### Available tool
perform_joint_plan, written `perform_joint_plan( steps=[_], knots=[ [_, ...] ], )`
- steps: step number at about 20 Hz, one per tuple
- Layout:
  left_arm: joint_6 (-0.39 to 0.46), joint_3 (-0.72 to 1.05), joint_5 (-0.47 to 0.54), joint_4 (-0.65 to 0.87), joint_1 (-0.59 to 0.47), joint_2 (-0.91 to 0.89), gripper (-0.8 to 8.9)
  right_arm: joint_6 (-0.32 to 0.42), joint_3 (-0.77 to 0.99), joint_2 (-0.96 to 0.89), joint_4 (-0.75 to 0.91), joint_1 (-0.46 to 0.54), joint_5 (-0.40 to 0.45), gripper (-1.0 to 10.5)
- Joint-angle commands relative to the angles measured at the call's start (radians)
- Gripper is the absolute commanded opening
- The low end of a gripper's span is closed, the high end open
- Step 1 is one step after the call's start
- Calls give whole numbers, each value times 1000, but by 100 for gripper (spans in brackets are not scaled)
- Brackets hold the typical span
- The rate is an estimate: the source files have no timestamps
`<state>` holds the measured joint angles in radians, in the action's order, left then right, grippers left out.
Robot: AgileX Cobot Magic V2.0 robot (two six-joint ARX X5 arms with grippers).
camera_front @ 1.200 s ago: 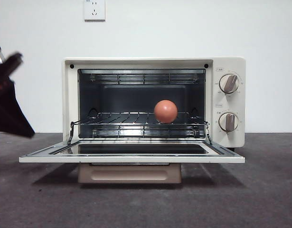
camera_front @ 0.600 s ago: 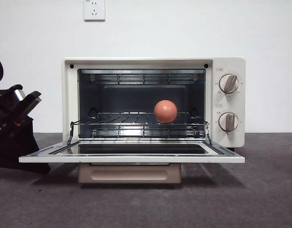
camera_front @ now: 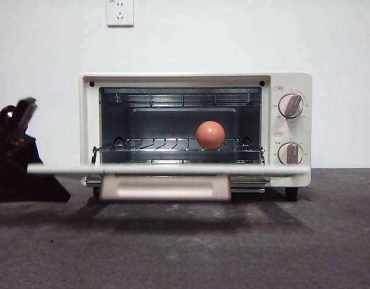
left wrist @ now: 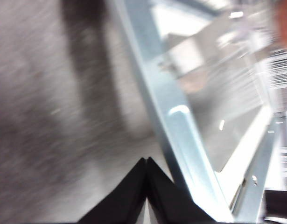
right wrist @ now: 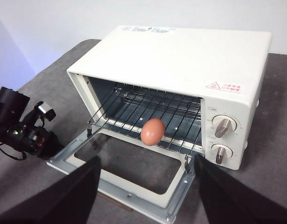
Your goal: Eggoven
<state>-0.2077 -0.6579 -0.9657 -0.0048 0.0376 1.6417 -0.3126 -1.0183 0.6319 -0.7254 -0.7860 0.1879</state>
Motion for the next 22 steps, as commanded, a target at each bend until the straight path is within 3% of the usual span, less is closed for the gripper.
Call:
perform_joint_plan(
  steps=[1, 8, 12, 17, 22],
  knots=[
    [-77, -11, -75, 81, -15, 14, 6, -3, -10, 6, 6, -10, 4, 320],
    [-379, -11, -79, 483, -19, 14, 6, -3, -10, 6, 5, -10, 5, 320],
    [-520, -11, 6, 695, -19, 14, 6, -14, -10, 6, 4, -10, 4, 320],
    [-546, -11, 5, 734, -19, -6, 7, -14, -10, 6, -11, -10, 4, 320],
    [-545, -11, 6, 675, -17, -113, 7, -14, -10, 6, -32, -10, 4, 319]
  ],
)
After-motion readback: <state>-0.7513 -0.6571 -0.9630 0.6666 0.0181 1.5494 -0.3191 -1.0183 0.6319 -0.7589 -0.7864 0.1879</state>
